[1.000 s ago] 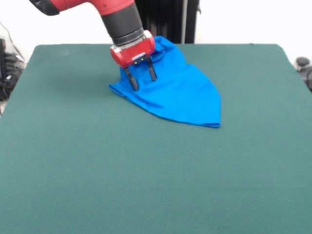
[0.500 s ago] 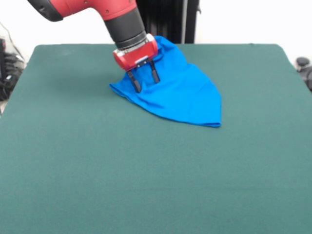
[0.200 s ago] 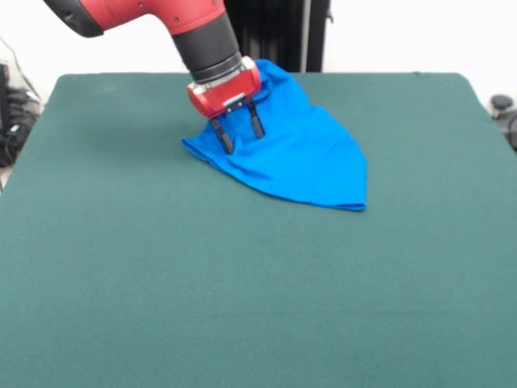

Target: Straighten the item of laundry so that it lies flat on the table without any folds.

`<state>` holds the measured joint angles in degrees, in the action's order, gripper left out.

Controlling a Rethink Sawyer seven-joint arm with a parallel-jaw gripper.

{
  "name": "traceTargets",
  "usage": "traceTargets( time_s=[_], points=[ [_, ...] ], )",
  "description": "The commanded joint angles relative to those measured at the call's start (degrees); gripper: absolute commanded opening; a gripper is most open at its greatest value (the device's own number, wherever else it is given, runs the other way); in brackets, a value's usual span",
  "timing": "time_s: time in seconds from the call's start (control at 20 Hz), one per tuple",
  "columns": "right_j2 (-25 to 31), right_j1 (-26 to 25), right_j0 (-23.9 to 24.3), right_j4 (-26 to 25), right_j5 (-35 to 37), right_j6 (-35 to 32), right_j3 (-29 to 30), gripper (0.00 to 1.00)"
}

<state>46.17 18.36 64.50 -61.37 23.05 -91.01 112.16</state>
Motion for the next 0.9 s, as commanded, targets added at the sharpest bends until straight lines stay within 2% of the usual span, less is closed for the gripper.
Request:
traceTargets(
  time_s=[0.05, 0.7, 0.9],
  points=[
    [1.3, -4.7, -1.2, -5.1, -0.1, 16.2, -6.4, 0.00],
    [1.7, -4.0, -1.4, -5.4, 0.5, 15.8, -6.5, 0.00],
    [-0.8, 0.8, -4.6, -6.8, -0.5, 8.8, -5.9, 0.00]
  ],
)
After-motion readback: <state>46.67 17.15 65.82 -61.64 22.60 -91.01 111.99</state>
